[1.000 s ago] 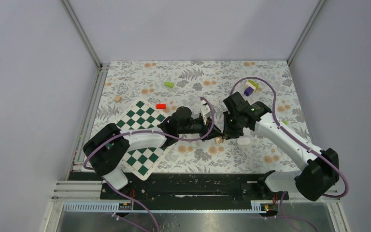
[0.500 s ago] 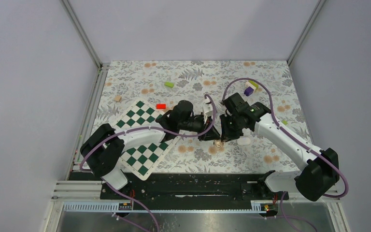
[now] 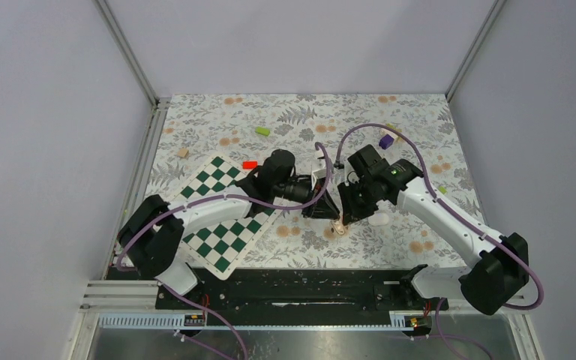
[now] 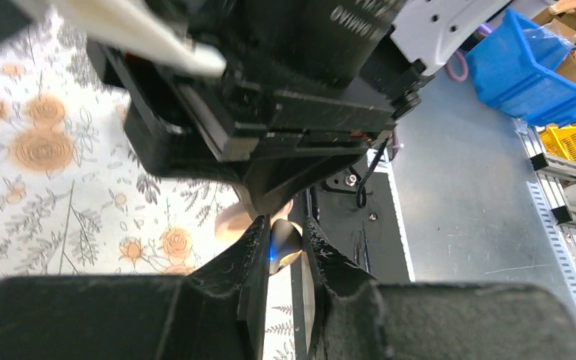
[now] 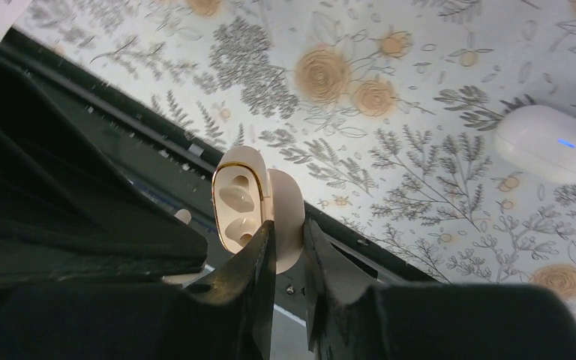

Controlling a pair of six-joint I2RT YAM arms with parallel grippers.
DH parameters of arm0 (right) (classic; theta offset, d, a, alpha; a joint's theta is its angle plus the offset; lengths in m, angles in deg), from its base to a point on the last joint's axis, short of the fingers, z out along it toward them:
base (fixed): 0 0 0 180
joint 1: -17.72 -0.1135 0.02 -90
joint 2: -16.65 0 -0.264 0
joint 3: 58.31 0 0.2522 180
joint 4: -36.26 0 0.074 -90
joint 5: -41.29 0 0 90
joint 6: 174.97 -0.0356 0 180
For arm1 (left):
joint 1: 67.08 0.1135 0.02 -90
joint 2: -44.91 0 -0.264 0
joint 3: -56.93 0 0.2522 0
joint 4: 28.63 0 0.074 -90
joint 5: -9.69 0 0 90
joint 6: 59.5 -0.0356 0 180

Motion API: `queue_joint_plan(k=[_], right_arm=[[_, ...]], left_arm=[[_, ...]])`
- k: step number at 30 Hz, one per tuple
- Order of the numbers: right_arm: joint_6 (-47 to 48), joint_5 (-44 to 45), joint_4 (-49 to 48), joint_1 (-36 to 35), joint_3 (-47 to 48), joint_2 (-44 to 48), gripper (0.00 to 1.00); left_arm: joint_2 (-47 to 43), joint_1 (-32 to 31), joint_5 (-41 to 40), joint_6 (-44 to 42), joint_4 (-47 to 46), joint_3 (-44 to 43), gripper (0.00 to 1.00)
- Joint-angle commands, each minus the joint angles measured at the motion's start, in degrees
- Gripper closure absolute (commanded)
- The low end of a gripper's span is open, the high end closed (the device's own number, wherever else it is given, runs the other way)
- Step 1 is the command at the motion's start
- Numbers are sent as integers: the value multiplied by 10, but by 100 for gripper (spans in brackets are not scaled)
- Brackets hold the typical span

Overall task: Insert the wireless bluetooth earbuds into the charging case
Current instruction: Pick up the right earbud from the corner of the board.

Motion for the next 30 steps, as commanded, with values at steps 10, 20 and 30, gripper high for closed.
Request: queue_joint_plan(k=[10, 20, 30], right_arm=[[97, -140, 44, -4, 27, 27, 100], [150, -126, 56, -5, 39, 26, 100], [177, -126, 30, -9, 41, 31, 100]], left_arm=[[-67, 4, 105, -16, -36, 7, 100], [-65, 4, 127, -100, 92, -18, 100], [-64, 4, 137, -76, 52, -12, 100]])
